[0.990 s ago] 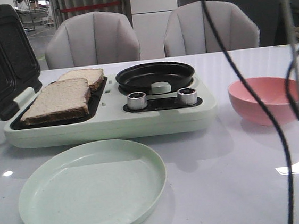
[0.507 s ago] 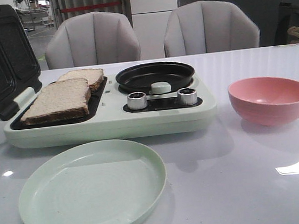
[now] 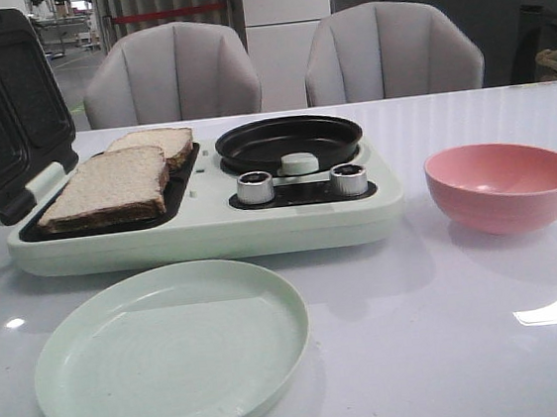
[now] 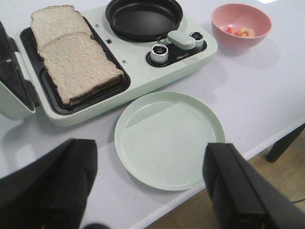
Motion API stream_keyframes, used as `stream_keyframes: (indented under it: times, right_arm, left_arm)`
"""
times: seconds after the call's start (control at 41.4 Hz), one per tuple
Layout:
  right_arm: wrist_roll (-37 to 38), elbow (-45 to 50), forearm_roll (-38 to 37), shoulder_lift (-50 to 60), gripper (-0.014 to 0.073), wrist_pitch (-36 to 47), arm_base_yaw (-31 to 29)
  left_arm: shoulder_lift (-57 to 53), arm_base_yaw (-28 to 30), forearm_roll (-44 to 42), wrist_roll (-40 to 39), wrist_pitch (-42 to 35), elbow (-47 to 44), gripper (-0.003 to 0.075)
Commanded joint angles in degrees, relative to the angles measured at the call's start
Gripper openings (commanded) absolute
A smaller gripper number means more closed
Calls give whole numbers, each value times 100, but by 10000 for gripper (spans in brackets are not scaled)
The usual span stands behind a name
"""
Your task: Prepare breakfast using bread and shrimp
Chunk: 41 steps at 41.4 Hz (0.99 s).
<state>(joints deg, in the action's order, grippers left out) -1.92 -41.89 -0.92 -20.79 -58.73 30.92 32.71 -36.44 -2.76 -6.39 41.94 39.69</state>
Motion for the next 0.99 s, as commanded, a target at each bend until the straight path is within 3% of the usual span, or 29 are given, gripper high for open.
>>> stream_keyframes:
  times: [0.0, 0.821, 0.966]
  right_arm:
    - [-3, -118, -69, 243, 482, 316, -14]
    - [-3, -118, -69, 380, 482, 250, -14]
    - [-3, -118, -69, 380, 482, 244, -14]
  left_arm:
    - [-2, -38, -16, -5, -475, 149, 521]
    - [70, -38, -26, -5, -728, 233, 519]
    - [369, -38, -269, -5, -331, 574, 417]
